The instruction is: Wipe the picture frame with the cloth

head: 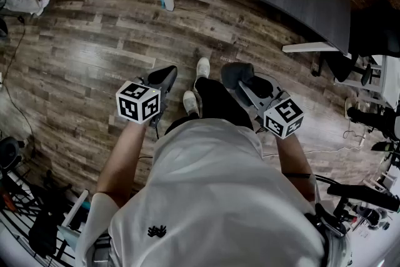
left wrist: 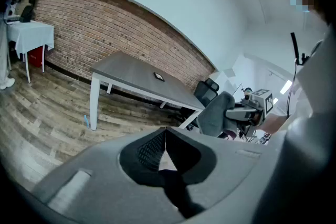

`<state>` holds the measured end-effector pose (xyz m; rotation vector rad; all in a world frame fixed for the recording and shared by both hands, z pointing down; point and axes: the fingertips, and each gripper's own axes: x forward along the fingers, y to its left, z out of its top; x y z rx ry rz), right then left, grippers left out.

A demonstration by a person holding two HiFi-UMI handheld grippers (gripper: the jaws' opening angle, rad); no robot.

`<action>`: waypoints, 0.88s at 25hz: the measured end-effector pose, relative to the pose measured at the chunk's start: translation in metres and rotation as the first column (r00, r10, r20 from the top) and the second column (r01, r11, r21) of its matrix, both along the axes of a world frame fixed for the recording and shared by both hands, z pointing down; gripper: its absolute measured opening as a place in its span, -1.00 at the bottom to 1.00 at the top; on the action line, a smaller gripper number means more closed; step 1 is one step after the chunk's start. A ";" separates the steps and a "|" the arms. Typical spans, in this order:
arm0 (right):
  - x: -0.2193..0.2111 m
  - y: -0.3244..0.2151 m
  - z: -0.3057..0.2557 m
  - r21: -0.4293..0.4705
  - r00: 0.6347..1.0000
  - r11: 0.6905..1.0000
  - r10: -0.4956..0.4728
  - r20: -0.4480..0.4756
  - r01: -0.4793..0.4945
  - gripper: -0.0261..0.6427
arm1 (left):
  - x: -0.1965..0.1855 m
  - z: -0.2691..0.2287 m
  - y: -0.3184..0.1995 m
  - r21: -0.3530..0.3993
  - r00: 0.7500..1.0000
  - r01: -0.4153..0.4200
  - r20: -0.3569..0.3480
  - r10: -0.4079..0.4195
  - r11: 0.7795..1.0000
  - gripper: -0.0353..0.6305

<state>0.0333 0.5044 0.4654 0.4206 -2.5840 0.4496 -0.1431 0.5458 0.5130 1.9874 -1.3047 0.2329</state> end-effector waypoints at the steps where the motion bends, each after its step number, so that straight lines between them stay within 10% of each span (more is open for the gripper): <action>1: -0.001 -0.010 0.002 -0.009 1.000 1.000 -0.008 0.001 0.008 -0.61 | 0.002 -0.001 -0.009 -0.003 1.000 0.000 -0.001 0.000 1.000 -0.86; 14: -0.109 -0.216 -0.006 -0.044 0.988 0.999 -0.005 0.154 0.012 -0.61 | -0.071 -0.060 -0.200 -0.002 0.985 -0.061 0.161 0.060 0.998 -0.85; 22: -0.106 -0.308 -0.006 -0.059 0.985 0.991 0.124 0.121 -0.118 -0.61 | -0.064 -0.070 -0.333 0.025 0.973 -0.214 0.094 0.211 0.976 -0.85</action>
